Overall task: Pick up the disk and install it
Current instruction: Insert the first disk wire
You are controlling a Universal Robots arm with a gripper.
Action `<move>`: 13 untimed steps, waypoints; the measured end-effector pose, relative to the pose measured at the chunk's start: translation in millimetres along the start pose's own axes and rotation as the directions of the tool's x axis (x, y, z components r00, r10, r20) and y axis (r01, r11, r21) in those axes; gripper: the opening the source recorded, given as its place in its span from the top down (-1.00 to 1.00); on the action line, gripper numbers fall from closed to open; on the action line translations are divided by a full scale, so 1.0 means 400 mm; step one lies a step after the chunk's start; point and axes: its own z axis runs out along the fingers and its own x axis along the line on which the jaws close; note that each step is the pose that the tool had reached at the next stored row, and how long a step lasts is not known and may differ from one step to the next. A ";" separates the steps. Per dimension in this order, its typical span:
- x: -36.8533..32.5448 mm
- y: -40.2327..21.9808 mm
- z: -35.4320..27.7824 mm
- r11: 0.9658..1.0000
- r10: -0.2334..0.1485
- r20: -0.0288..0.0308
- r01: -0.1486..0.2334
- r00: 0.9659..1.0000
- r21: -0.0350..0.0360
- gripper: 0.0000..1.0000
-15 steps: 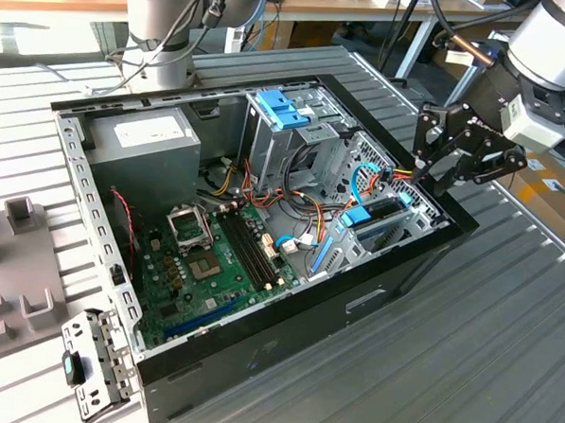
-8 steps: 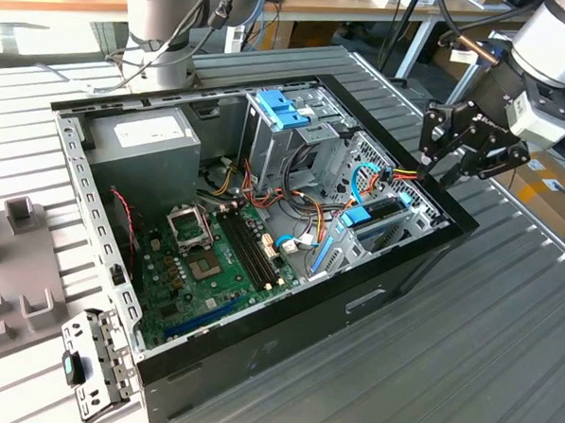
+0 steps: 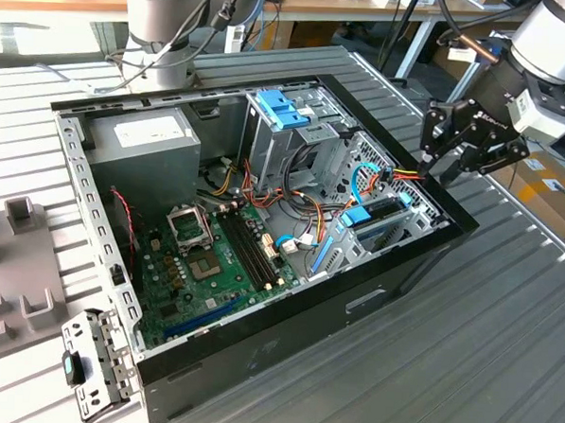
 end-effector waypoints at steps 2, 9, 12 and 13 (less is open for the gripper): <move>0.001 0.000 0.003 1.000 -0.002 -0.002 0.002 1.000 -0.002 0.16; 0.002 -0.001 0.007 1.000 -0.005 -0.003 0.005 1.000 -0.004 0.16; 0.002 -0.001 0.007 1.000 -0.006 -0.003 0.006 1.000 -0.004 0.19; 0.002 -0.001 0.007 1.000 -0.006 -0.003 0.006 1.000 -0.004 0.45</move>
